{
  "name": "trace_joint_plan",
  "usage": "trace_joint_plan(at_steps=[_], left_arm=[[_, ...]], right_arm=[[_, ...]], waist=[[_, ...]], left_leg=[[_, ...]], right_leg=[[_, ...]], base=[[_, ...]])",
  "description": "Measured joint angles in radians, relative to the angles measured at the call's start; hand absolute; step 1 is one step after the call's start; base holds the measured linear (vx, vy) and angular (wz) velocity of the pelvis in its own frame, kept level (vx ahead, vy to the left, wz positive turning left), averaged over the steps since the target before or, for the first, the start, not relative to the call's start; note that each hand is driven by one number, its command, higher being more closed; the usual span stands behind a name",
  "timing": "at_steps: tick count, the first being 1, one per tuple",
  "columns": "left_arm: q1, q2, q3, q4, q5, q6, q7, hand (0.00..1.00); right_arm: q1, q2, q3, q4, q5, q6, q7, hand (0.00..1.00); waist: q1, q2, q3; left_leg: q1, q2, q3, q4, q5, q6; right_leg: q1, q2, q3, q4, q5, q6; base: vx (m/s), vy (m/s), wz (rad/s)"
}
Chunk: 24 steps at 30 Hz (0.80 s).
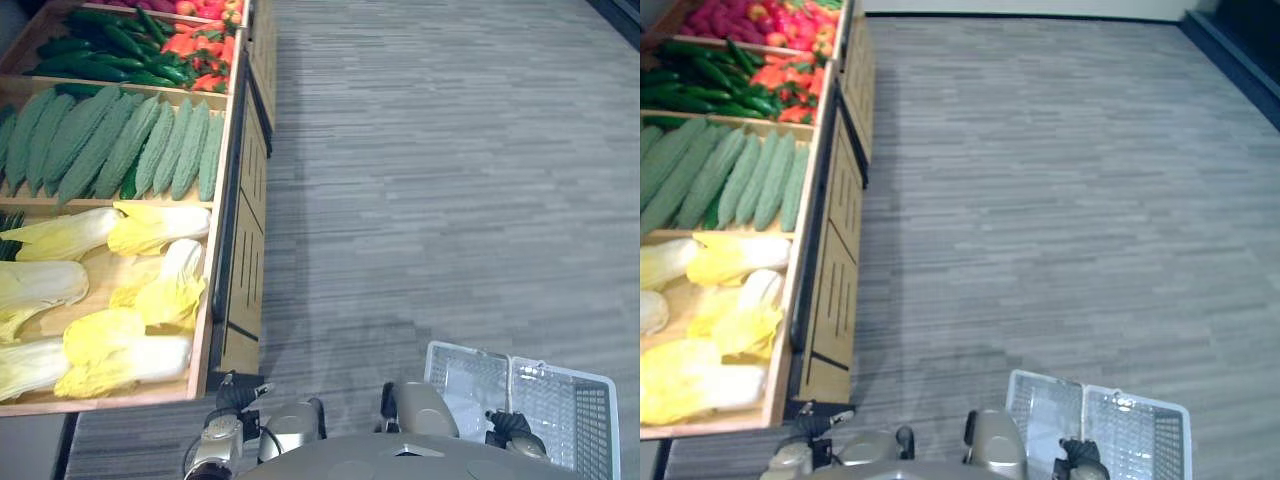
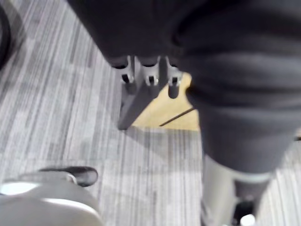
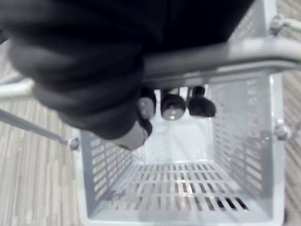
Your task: Pick vegetable in the basket
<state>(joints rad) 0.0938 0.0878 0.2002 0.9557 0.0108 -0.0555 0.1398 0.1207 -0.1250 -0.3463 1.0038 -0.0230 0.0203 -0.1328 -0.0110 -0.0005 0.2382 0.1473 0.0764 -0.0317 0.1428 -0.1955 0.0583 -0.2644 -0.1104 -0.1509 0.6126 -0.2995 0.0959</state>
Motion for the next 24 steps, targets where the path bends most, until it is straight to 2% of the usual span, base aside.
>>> trace_joint_plan(at_steps=[1,2,3,4,5,6,7,8,9,10,11,12,13,14,15,16,17,18,19,20,21,22,23,24], left_arm=[[-0.002,-0.001,0.000,0.000,0.000,0.000,-0.001,0.00],[-0.003,-0.005,0.009,0.003,0.000,0.000,-0.001,0.00],[-0.003,-0.013,0.034,0.010,0.001,0.000,-0.001,0.00],[0.001,-0.015,0.053,0.010,0.001,-0.001,-0.001,0.00],[0.001,-0.033,0.108,0.013,0.001,0.001,0.001,0.00],[-0.007,-0.083,0.162,0.016,0.001,-0.002,-0.002,0.00],[-0.006,-0.088,0.179,0.016,0.001,-0.005,-0.002,0.00],[0.013,-0.090,0.196,0.016,0.001,-0.005,0.000,0.00],[0.047,-0.105,0.207,0.016,-0.001,-0.007,0.003,0.00],[0.053,-0.104,0.208,0.017,0.000,-0.006,0.004,0.00],[0.050,-0.112,0.214,0.014,-0.002,-0.006,0.015,0.00],[0.045,-0.107,0.212,0.014,-0.002,-0.006,0.019,0.00],[0.038,-0.097,0.201,0.014,-0.005,-0.006,0.019,0.00],[0.035,-0.082,0.184,0.017,-0.018,-0.002,0.017,0.00],[0.034,-0.073,0.175,0.017,-0.021,0.000,0.016,0.00],[0.045,-0.056,0.151,0.017,-0.021,0.001,0.014,0.00],[0.046,-0.048,0.117,0.017,-0.021,0.002,0.012,0.00],[0.049,-0.047,0.093,0.020,-0.021,0.006,0.009,0.00],[0.048,-0.043,0.091,0.022,-0.021,0.008,0.005,0.00],[0.049,-0.028,0.091,0.024,-0.021,0.010,-0.005,0.00],[0.050,-0.017,0.091,0.033,-0.020,0.014,-0.010,0.00],[0.049,-0.013,0.086,0.041,-0.018,0.020,-0.010,0.00],[0.052,-0.004,0.071,0.055,-0.017,0.033,-0.011,0.00],[0.066,0.000,0.065,0.062,-0.015,0.044,-0.011,0.00]], right_arm=[[-0.005,0.000,-0.006,0.000,0.000,0.000,0.000,1.00],[-0.002,0.000,-0.020,0.000,0.000,-0.004,0.000,1.00],[0.006,0.006,-0.044,0.002,0.001,-0.005,-0.004,1.00],[0.012,0.011,-0.057,0.004,0.001,-0.005,-0.007,1.00],[0.024,0.017,-0.087,0.008,0.001,0.000,-0.007,1.00],[0.019,0.003,-0.119,0.003,0.000,0.001,-0.012,1.00],[0.023,0.004,-0.118,-0.001,0.000,0.002,-0.010,1.00],[0.035,0.010,-0.115,-0.005,0.000,0.003,-0.007,1.00],[0.037,0.007,-0.112,-0.004,0.001,0.005,-0.005,1.00],[0.036,0.005,-0.112,-0.003,0.001,0.006,0.000,1.00],[0.027,0.004,-0.110,0.014,0.001,0.008,0.008,1.00],[0.026,0.005,-0.108,0.028,0.000,0.011,0.008,1.00],[0.030,-0.003,-0.090,0.049,0.000,0.018,0.009,1.00],[0.024,-0.007,-0.063,0.056,-0.001,0.018,0.010,1.00],[0.016,-0.008,-0.060,0.060,-0.001,0.018,0.010,1.00],[-0.009,-0.012,-0.057,0.072,-0.003,0.018,0.011,1.00],[-0.023,-0.025,-0.058,0.075,-0.003,0.017,0.011,1.00],[-0.039,-0.030,-0.068,0.078,-0.002,0.019,0.011,1.00],[-0.047,-0.025,-0.076,0.086,-0.003,0.021,0.010,1.00],[-0.046,-0.017,-0.078,0.094,-0.003,0.022,0.011,1.00],[-0.043,-0.009,-0.077,0.095,-0.002,0.022,0.010,1.00],[-0.041,-0.014,-0.073,0.095,-0.003,0.021,0.009,1.00],[-0.061,-0.010,-0.065,0.090,-0.002,0.014,0.012,1.00],[-0.092,-0.003,-0.042,0.079,-0.002,0.010,0.011,1.00]], waist=[[0.000,-0.001,0.000],[0.000,-0.007,0.000],[0.004,-0.024,-0.006],[0.007,-0.038,-0.011],[0.014,-0.016,-0.002],[0.017,0.020,0.010],[0.024,0.020,0.008],[0.038,0.016,-0.004],[0.047,0.031,-0.035],[0.042,0.039,-0.042],[0.020,0.042,-0.044],[0.015,0.042,-0.044],[0.016,0.039,-0.042],[0.026,0.025,-0.036],[0.033,0.013,-0.036],[0.049,-0.010,-0.037],[0.057,-0.008,-0.040],[0.053,0.006,-0.049],[0.053,-0.008,-0.051],[0.051,-0.029,-0.060],[0.041,-0.050,-0.059],[0.033,-0.053,-0.057],[0.028,-0.055,-0.055],[0.035,-0.042,-0.044]], left_leg=[[0.002,0.008,-0.014,0.000,0.000,-0.001],[0.010,0.024,-0.050,0.003,-0.009,-0.025],[0.017,0.033,-0.086,0.016,-0.045,-0.078],[0.019,0.035,-0.100,0.020,-0.066,-0.096],[0.045,0.068,-0.148,0.031,-0.129,-0.139],[0.032,0.097,-0.174,0.079,-0.128,-0.150],[0.029,0.093,-0.176,0.099,-0.115,-0.146],[0.034,0.094,-0.177,0.128,-0.092,-0.152],[0.017,0.114,-0.199,0.156,-0.090,-0.156],[-0.007,0.126,-0.203,0.181,-0.086,-0.158],[-0.074,0.152,-0.174,0.237,-0.052,-0.163],[-0.112,0.171,-0.120,0.265,-0.031,-0.169],[-0.176,0.202,0.026,0.323,-0.037,-0.181],[-0.224,0.213,0.236,0.375,-0.055,-0.184],[-0.239,0.201,0.323,0.383,-0.059,-0.179],[-0.256,0.151,0.456,0.363,-0.062,-0.168],[-0.277,0.078,0.555,0.279,-0.005,-0.096],[-0.281,0.039,0.594,0.209,-0.001,0.001],[-0.267,0.015,0.561,0.170,-0.002,-0.006],[-0.258,-0.031,0.490,0.113,0.030,-0.001],[-0.235,-0.068,0.413,0.059,0.061,0.006],[-0.225,-0.070,0.371,0.043,0.072,0.009],[-0.218,-0.063,0.320,0.037,0.073,0.009],[-0.187,-0.042,0.295,0.018,0.080,-0.002]], right_leg=[[-0.009,-0.004,0.018,-0.081,0.030,0.004],[-0.010,-0.025,0.071,-0.271,0.118,0.004],[-0.004,-0.067,0.136,-0.435,0.217,0.018],[0.004,-0.086,0.170,-0.480,0.234,0.026],[0.014,-0.083,0.163,-0.431,0.339,0.065],[-0.003,-0.070,0.125,-0.275,0.208,0.045],[-0.009,-0.080,0.120,-0.206,0.158,0.034],[-0.015,-0.099,0.095,-0.079,0.059,0.028],[-0.007,-0.117,0.032,-0.003,-0.013,0.009],[0.010,-0.128,-0.010,0.010,-0.033,0.001],[0.070,-0.165,-0.124,0.004,-0.060,-0.029],[0.116,-0.180,-0.195,-0.017,-0.065,-0.038],[0.193,-0.188,-0.291,-0.078,-0.064,-0.048],[0.283,-0.188,-0.393,-0.167,-0.043,-0.050],[0.316,-0.193,-0.431,-0.204,-0.032,-0.045],[0.357,-0.204,-0.486,-0.253,-0.012,-0.041],[0.395,-0.204,-0.540,-0.265,0.004,-0.035],[0.411,-0.190,-0.571,-0.229,0.007,-0.029],[0.418,-0.201,-0.577,-0.191,0.007,-0.028],[0.412,-0.237,-0.576,-0.113,0.022,-0.003],[0.388,-0.278,-0.548,0.026,0.083,0.017],[0.364,-0.284,-0.504,0.104,0.117,0.020],[0.307,-0.269,-0.411,0.202,0.105,0.021],[0.240,-0.235,-0.301,0.265,0.080,0.046]], base=[[0.53,-0.303,1.26],[0.53,-0.368,1.38],[0.54,-0.400,1.44],[0.54,-0.485,1.55],[0.50,-0.497,1.48],[0.53,-0.568,1.44],[0.46,-0.529,1.28],[0.45,-0.493,1.20],[0.39,-0.395,1.33],[0.31,-0.272,1.92],[0.27,-0.273,2.06],[0.29,-0.318,2.64],[0.30,-0.321,2.49],[0.21,-0.199,2.22],[0.19,-0.112,1.78],[0.20,-0.041,1.56],[0.25,0.032,1.99],[0.23,0.067,1.95],[0.20,0.067,2.00],[0.30,0.017,2.16],[0.32,-0.008,2.17],[0.39,-0.054,1.96],[0.32,-0.085,1.33],[0.29,-0.086,0.96]])
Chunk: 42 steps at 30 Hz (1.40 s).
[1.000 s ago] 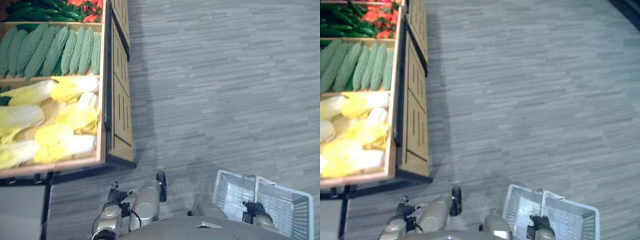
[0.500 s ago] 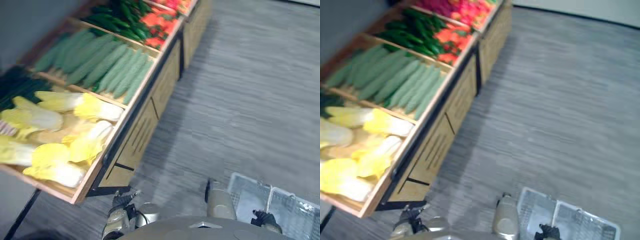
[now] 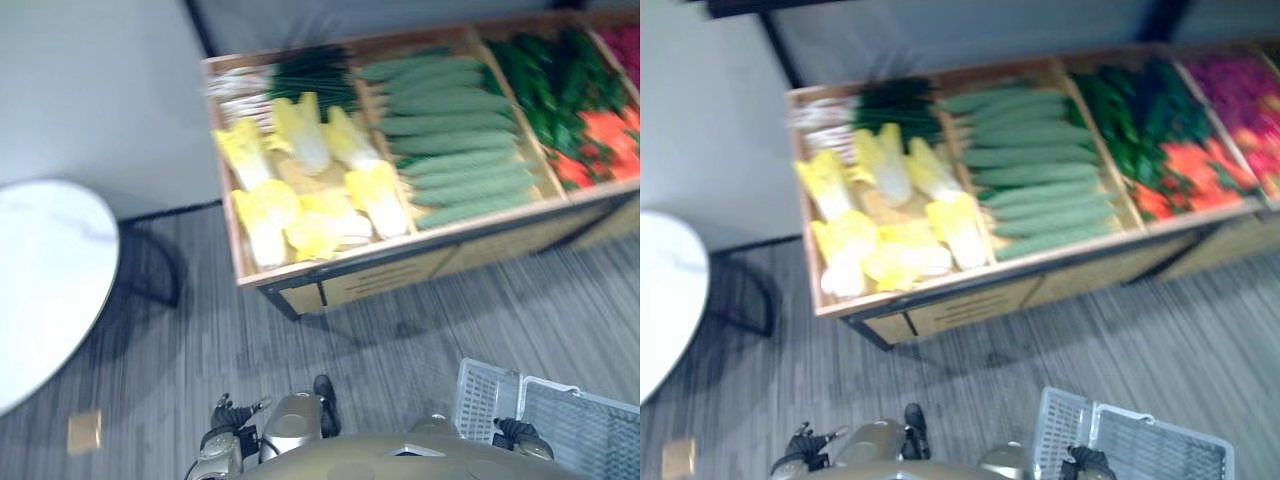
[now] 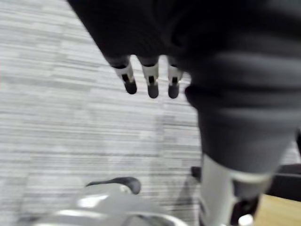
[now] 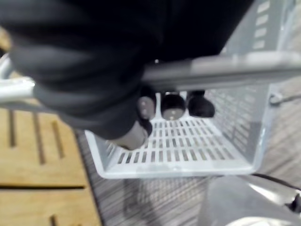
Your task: Pick vegetable in the basket
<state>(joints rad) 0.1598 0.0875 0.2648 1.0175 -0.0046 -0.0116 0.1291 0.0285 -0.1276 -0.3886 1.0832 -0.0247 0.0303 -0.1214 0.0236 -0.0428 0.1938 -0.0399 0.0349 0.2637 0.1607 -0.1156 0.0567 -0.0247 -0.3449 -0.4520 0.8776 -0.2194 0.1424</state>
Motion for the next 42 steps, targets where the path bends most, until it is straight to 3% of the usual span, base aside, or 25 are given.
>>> trace_joint_plan(at_steps=[2,5,6,7,8,9,10,11,13,14,16,20,24,29,34,38,42], left_arm=[[0.027,0.000,-0.001,-0.004,0.002,0.000,0.001,0.00],[0.023,0.005,-0.009,-0.015,0.009,-0.008,0.001,0.00],[0.023,0.018,-0.008,-0.014,0.006,-0.013,0.003,0.00],[0.019,0.029,-0.006,-0.013,0.005,-0.012,0.004,0.00],[0.013,0.025,0.004,-0.013,0.004,-0.011,0.005,0.00],[0.012,-0.007,0.018,-0.014,-0.002,-0.014,0.010,0.00],[0.010,-0.020,0.024,-0.014,-0.006,-0.014,0.009,0.00],[0.001,-0.047,0.043,-0.015,-0.007,-0.014,0.009,0.00],[-0.012,-0.072,0.082,-0.064,-0.027,-0.014,0.012,0.00],[-0.015,-0.071,0.099,-0.126,-0.032,-0.015,0.022,0.00],[-0.045,-0.059,0.122,-0.251,-0.045,-0.029,0.057,0.00],[-0.117,0.039,0.140,-0.512,-0.043,-0.073,0.132,0.00],[-0.200,0.151,0.175,-0.700,-0.041,-0.097,0.213,0.00],[-0.254,0.233,0.186,-0.851,0.001,-0.138,0.277,0.00],[-0.260,0.260,0.128,-0.891,0.053,-0.158,0.282,0.00],[-0.263,0.261,-0.019,-0.882,0.117,-0.150,0.232,0.00],[-0.286,0.261,-0.166,-0.820,0.273,-0.114,0.170,0.00]], right_arm=[[-0.014,0.007,0.034,-0.030,0.000,-0.006,-0.001,1.00],[-0.025,0.024,0.042,-0.061,0.038,-0.031,-0.002,1.00],[-0.027,0.055,0.023,-0.066,0.076,-0.041,-0.004,1.00],[-0.027,0.068,0.013,-0.063,0.093,-0.042,-0.002,1.00],[-0.029,0.079,-0.001,-0.043,0.119,-0.042,-0.007,1.00],[-0.032,0.070,-0.011,-0.035,0.121,-0.040,-0.011,1.00],[-0.031,0.067,-0.014,-0.033,0.121,-0.040,-0.011,1.00],[-0.031,0.056,-0.029,-0.032,0.122,-0.041,-0.011,1.00],[-0.031,0.038,-0.064,-0.031,0.142,-0.038,-0.011,1.00],[-0.030,0.035,-0.074,-0.027,0.142,-0.037,-0.011,1.00],[-0.029,0.027,-0.072,-0.026,0.139,-0.038,-0.016,1.00],[-0.021,0.027,-0.072,-0.031,0.138,-0.046,-0.038,1.00],[0.018,0.016,-0.076,-0.068,0.136,-0.058,-0.041,1.00],[0.036,0.007,-0.096,-0.067,0.107,-0.056,-0.041,1.00],[0.042,0.008,-0.089,-0.085,0.077,-0.057,-0.037,1.00],[0.047,0.007,-0.068,-0.098,0.052,-0.056,-0.036,1.00],[0.046,0.007,-0.034,-0.116,0.040,-0.051,-0.033,1.00]], waist=[[0.004,0.004,0.003],[-0.002,-0.004,-0.001],[-0.012,-0.038,-0.015],[-0.012,-0.055,-0.016],[-0.007,-0.042,-0.026],[-0.007,0.000,-0.025],[-0.010,0.015,-0.022],[-0.014,0.056,-0.021],[-0.035,0.090,-0.018],[-0.034,0.092,-0.018],[-0.033,0.092,-0.015],[-0.033,0.090,-0.003],[-0.037,0.136,0.006],[-0.031,0.149,0.002],[-0.034,0.160,-0.005],[-0.055,0.163,-0.007],[-0.075,0.168,-0.008]], left_leg=[[0.065,0.020,-0.012,-0.040,0.013,-0.024],[0.106,0.028,-0.064,-0.081,0.017,-0.083],[0.106,0.015,-0.081,-0.090,0.016,-0.111],[0.107,0.008,-0.087,-0.092,0.014,-0.122],[0.115,0.025,-0.097,-0.100,0.015,-0.146],[0.121,0.067,-0.089,-0.125,0.026,-0.171],[0.122,0.083,-0.081,-0.134,0.031,-0.179],[0.127,0.112,-0.077,-0.151,0.039,-0.195],[0.129,0.143,-0.077,-0.160,0.058,-0.220],[0.127,0.153,-0.071,-0.159,0.076,-0.227],[0.118,0.154,-0.064,-0.159,0.106,-0.224],[0.093,0.137,-0.049,-0.159,0.133,-0.199],[0.095,0.120,-0.053,-0.197,0.149,-0.185],[0.124,0.116,-0.056,-0.233,0.153,-0.179],[0.128,0.109,-0.018,-0.248,0.148,-0.173],[0.134,0.104,0.019,-0.245,0.144,-0.166],[0.145,0.107,0.057,-0.245,0.140,-0.167]], right_leg=[[-0.045,0.029,0.089,-0.036,-0.033,0.016],[-0.084,0.080,0.294,-0.359,-0.020,0.025],[-0.108,0.079,0.373,-0.498,0.097,0.027],[-0.116,0.073,0.384,-0.520,0.116,0.038],[-0.101,0.088,0.379,-0.540,0.053,0.016],[-0.090,0.135,0.374,-0.573,0.054,-0.004],[-0.090,0.153,0.373,-0.586,0.059,-0.012],[-0.091,0.187,0.373,-0.602,0.067,-0.024],[-0.091,0.220,0.373,-0.615,0.074,-0.035],[-0.091,0.232,0.376,-0.627,0.081,-0.046],[-0.089,0.236,0.371,-0.646,0.089,-0.059],[-0.091,0.219,0.342,-0.660,0.091,-0.072],[-0.054,0.203,0.292,-0.694,0.108,-0.057],[0.015,0.204,0.252,-0.767,0.146,-0.048],[0.024,0.208,0.283,-0.837,0.202,-0.041],[0.032,0.207,0.305,-0.886,0.241,-0.039],[0.032,0.217,0.341,-0.914,0.264,-0.040]], base=[[0.24,-0.088,0.60],[0.16,-0.201,0.68],[0.12,-0.334,0.56],[0.12,-0.413,0.29],[0.14,-0.396,-0.01],[0.14,-0.357,-0.16],[0.13,-0.272,-0.36],[0.09,-0.198,-0.28],[0.11,-0.210,-0.24],[0.10,-0.203,-0.22],[0.04,-0.146,-0.03],[-0.03,-0.032,0.21],[-0.03,0.041,0.37],[-0.03,0.043,0.26],[-0.05,0.043,-0.17],[-0.06,0.025,-0.27],[-0.03,-0.001,-0.27]])
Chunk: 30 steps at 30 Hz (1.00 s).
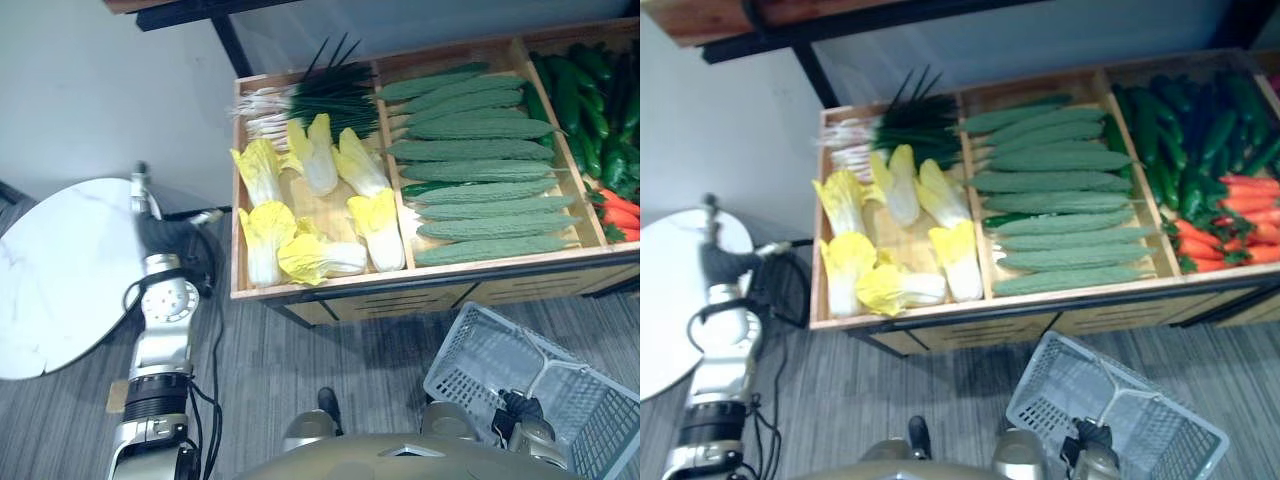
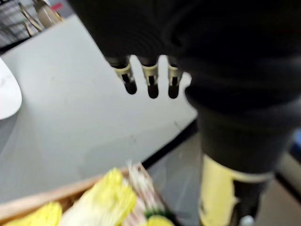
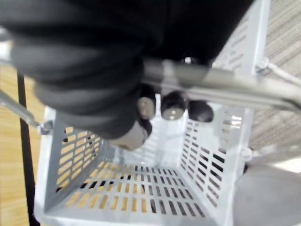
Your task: Pick vegetable in the basket
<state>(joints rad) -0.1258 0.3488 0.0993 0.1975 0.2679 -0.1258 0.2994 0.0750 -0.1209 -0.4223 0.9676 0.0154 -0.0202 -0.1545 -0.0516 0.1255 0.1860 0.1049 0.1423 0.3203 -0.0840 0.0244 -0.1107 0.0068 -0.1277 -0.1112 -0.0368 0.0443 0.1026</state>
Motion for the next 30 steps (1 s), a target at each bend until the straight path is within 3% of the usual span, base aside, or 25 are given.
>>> trace_joint_plan(at_steps=[3,12,18,30], left_arm=[[-0.019,0.000,-0.060,0.035,0.074,0.015,-0.026,0.00],[-0.069,0.000,-0.142,0.109,0.189,0.059,-0.060,0.00],[-0.113,0.000,-0.181,0.215,0.213,0.081,-0.063,0.00],[-0.104,-0.069,-0.295,0.213,0.238,0.091,-0.109,0.00]], right_arm=[[0.000,0.002,0.008,-0.010,0.000,0.002,0.001,1.00],[-0.006,-0.005,0.042,-0.021,-0.021,0.002,-0.007,1.00],[-0.044,-0.010,0.048,-0.019,-0.040,0.002,-0.011,1.00],[-0.078,-0.011,0.039,-0.018,-0.040,0.002,-0.021,1.00]], waist=[[-0.019,0.002,0.000],[-0.024,0.012,0.008],[-0.029,0.017,0.038],[-0.050,0.042,0.072]], left_leg=[[0.002,0.008,0.009,0.000,-0.003,-0.004],[-0.005,0.018,0.029,-0.001,-0.011,-0.016],[-0.009,0.015,0.051,0.004,-0.011,-0.016],[-0.023,0.017,0.072,0.015,-0.017,-0.019]], right_leg=[[-0.005,0.009,0.011,-0.003,0.001,-0.001],[-0.019,0.022,0.023,-0.015,0.006,-0.009],[-0.038,0.019,0.044,-0.003,0.006,-0.008],[-0.070,0.022,0.068,0.011,0.004,-0.007]], base=[[0.00,-0.016,-0.15],[0.04,-0.009,-0.06],[0.00,0.003,-0.09],[-0.01,-0.006,-0.06]])
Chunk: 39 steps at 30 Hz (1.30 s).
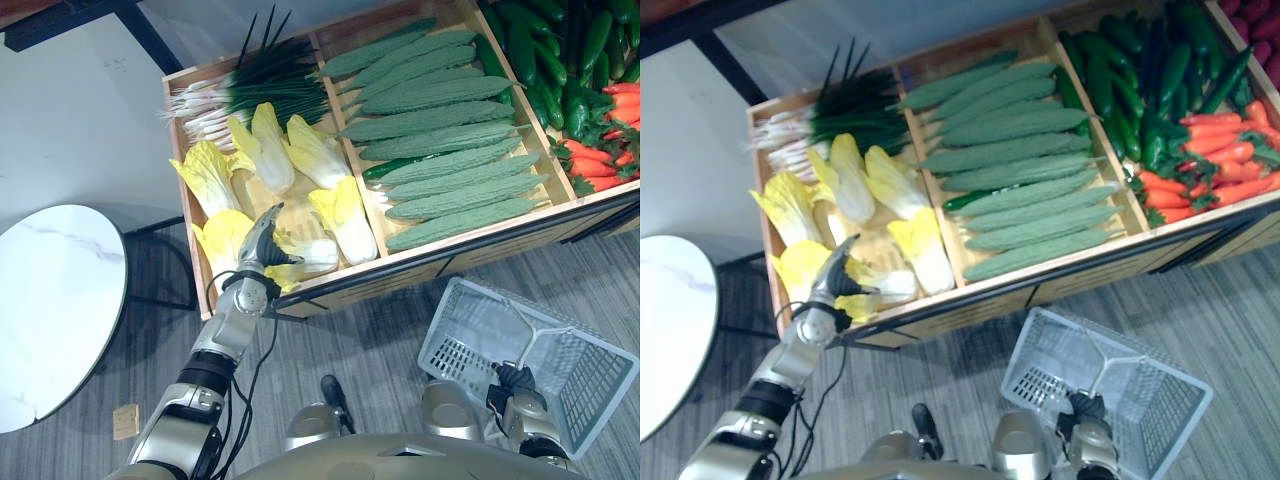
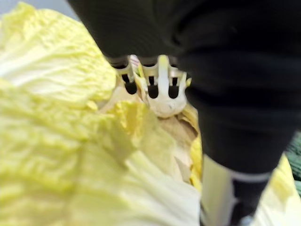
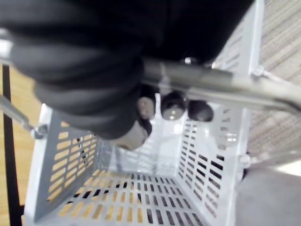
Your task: Pick vegetable in the basket
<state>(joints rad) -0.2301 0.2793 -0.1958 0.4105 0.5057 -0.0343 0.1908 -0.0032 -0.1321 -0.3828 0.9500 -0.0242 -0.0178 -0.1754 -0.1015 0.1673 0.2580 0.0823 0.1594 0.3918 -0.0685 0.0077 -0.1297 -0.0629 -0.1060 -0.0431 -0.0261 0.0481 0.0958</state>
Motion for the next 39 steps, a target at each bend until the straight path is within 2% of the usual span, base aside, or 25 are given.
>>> trace_joint_plan(at_steps=[9,12,18,19,21,25,28,39], left_arm=[[0.035,-0.003,-0.002,-0.004,0.036,-0.001,-0.019,0.00],[0.034,-0.011,0.002,-0.003,0.038,0.004,-0.018,0.00],[0.015,-0.020,0.064,0.056,0.077,0.000,-0.009,0.00],[0.008,-0.019,0.075,0.083,0.083,0.000,-0.006,1.00],[-0.016,-0.009,0.080,0.136,0.138,-0.017,0.032,1.00],[-0.090,-0.015,0.143,0.200,0.158,-0.010,0.078,1.00],[-0.128,0.005,0.162,0.205,0.174,0.008,0.081,1.00],[-0.153,0.002,0.171,0.218,0.133,-0.005,0.080,1.00]], right_arm=[[-0.026,-0.003,0.000,0.001,0.000,0.000,-0.006,1.00],[-0.045,-0.005,0.000,-0.001,0.000,0.000,-0.006,1.00],[-0.089,-0.018,0.000,-0.005,0.000,0.000,-0.016,1.00],[-0.097,-0.021,0.000,-0.005,0.000,0.000,-0.021,1.00],[-0.121,-0.028,0.001,-0.001,-0.001,0.001,-0.026,1.00],[-0.135,-0.031,0.006,-0.002,-0.002,0.000,-0.028,1.00],[-0.156,-0.036,0.006,-0.001,-0.002,0.001,-0.029,1.00],[-0.190,-0.037,0.043,0.028,-0.001,0.001,-0.044,1.00]], waist=[[-0.003,0.010,0.014],[-0.002,0.012,0.036],[0.004,0.024,0.071],[0.007,0.027,0.073],[0.007,0.021,0.087],[0.007,0.021,0.097],[0.006,0.021,0.107],[0.003,0.010,0.120]], left_leg=[[-0.022,-0.003,0.013,0.003,-0.005,0.003],[-0.030,-0.003,0.018,0.007,-0.005,0.003],[-0.070,-0.007,0.037,0.021,-0.005,0.003],[-0.083,-0.006,0.038,0.021,-0.004,0.004],[-0.100,-0.004,0.039,0.023,0.000,0.008],[-0.118,-0.001,0.053,0.023,-0.001,0.007],[-0.139,-0.002,0.065,0.022,-0.001,0.008],[-0.147,-0.007,0.036,0.020,-0.001,0.008]], right_leg=[[-0.038,-0.003,0.012,0.024,-0.008,0.006],[-0.054,-0.003,0.020,0.036,-0.009,0.006],[-0.117,-0.006,0.041,0.069,-0.018,0.006],[-0.130,-0.005,0.042,0.070,-0.018,0.005],[-0.145,-0.003,0.042,0.066,-0.015,0.009],[-0.165,-0.003,0.049,0.050,-0.010,0.011],[-0.187,-0.004,0.056,0.031,0.020,0.015],[-0.168,-0.009,0.022,0.017,0.024,0.013]], base=[[0.00,-0.003,-0.03],[0.00,-0.008,-0.07],[0.00,-0.004,-0.08],[0.00,0.000,0.00],[-0.01,-0.016,0.00],[-0.03,-0.018,-0.10],[0.02,-0.018,-0.16],[0.04,-0.010,0.09]])
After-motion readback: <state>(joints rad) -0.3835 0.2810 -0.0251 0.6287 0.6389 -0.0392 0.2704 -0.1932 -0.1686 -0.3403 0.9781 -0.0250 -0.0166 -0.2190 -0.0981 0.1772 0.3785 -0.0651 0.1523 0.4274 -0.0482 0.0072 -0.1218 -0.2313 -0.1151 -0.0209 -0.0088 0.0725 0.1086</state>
